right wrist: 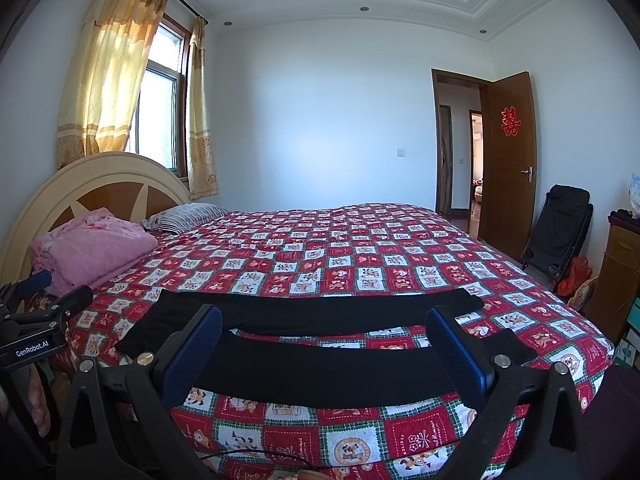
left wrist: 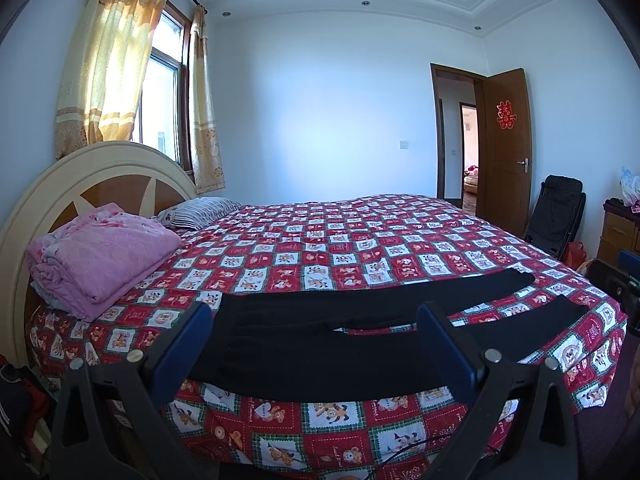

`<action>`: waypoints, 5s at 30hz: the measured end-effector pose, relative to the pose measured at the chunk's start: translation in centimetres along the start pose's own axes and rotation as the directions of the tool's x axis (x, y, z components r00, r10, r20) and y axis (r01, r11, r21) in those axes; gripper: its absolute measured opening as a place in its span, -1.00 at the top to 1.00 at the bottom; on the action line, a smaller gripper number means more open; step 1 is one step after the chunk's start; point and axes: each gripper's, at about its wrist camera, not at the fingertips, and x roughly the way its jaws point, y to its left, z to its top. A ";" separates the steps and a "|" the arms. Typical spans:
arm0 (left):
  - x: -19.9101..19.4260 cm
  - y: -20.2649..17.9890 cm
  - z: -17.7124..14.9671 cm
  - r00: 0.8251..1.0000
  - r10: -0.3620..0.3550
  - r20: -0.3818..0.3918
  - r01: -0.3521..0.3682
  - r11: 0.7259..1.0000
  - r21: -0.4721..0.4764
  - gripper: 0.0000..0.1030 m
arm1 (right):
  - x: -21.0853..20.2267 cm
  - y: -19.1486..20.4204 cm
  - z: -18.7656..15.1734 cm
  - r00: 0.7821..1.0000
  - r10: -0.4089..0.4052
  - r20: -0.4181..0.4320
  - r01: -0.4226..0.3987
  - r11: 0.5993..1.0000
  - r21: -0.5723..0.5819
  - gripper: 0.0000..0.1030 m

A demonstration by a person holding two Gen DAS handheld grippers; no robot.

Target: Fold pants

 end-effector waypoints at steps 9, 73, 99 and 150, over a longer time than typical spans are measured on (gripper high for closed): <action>0.1 0.6 -0.3 1.000 0.002 -0.007 -0.002 1.000 0.000 -1.00 | 0.2 0.0 0.0 1.000 -0.001 -0.006 0.001 1.000 -0.002 -0.98; 45.2 20.0 -7.0 0.811 -0.103 -0.576 0.012 0.987 -0.160 0.15 | 25.4 -11.7 -7.2 0.899 -0.002 -0.438 0.059 0.991 0.116 -0.37; 45.6 19.9 -7.2 0.824 -0.159 -0.544 0.072 0.981 -0.178 0.70 | 33.5 -34.5 -2.8 0.854 -0.168 -0.492 0.333 0.903 0.271 -0.11; 39.7 21.6 -3.4 0.892 -0.252 -0.375 0.175 0.958 -0.229 0.76 | 36.3 -36.0 0.8 0.913 -0.139 -0.385 0.182 0.980 0.077 0.91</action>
